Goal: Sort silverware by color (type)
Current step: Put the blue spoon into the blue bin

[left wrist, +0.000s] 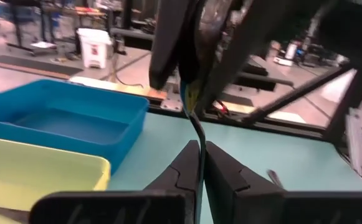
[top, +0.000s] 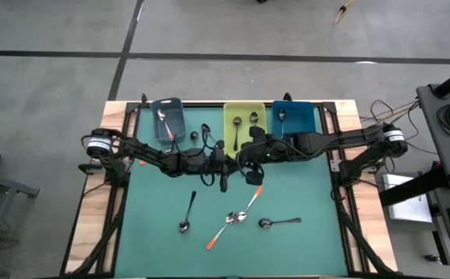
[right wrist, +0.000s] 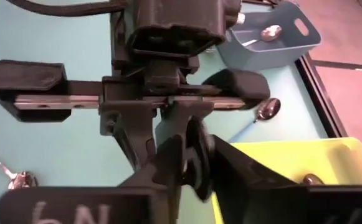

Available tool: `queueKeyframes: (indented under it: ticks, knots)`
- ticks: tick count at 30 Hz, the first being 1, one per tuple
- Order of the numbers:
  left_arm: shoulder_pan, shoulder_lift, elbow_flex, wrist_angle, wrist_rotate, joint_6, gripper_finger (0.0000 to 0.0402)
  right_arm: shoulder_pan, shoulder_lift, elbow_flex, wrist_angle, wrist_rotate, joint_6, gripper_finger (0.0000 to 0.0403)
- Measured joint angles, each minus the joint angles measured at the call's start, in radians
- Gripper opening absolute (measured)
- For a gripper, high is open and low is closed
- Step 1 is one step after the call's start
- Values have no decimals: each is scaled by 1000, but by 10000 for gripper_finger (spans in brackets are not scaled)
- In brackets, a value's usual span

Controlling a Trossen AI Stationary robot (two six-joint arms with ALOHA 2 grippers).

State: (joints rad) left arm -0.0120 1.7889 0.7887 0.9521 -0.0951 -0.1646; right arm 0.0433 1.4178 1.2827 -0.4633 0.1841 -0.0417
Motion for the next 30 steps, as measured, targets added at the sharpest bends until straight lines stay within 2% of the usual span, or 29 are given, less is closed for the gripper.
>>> queueKeyframes:
  ticks: [2,6,12,20,24,30]
  knots:
    - [0,0,0,3,-44,3,1,0,0,0,2,23,19,93]
    - [1,0,0,6,-141,8,0,1,-4,0,-3,150,63,133]
    - [0,-1,0,16,-325,34,0,0,-11,0,-4,224,146,163]
    - [0,-4,0,67,-419,50,0,4,5,-45,51,314,277,159]
    - [0,-5,0,67,-432,52,0,20,8,-91,178,381,260,151]
    - [0,-5,0,86,-447,53,0,32,9,-147,372,388,208,142]
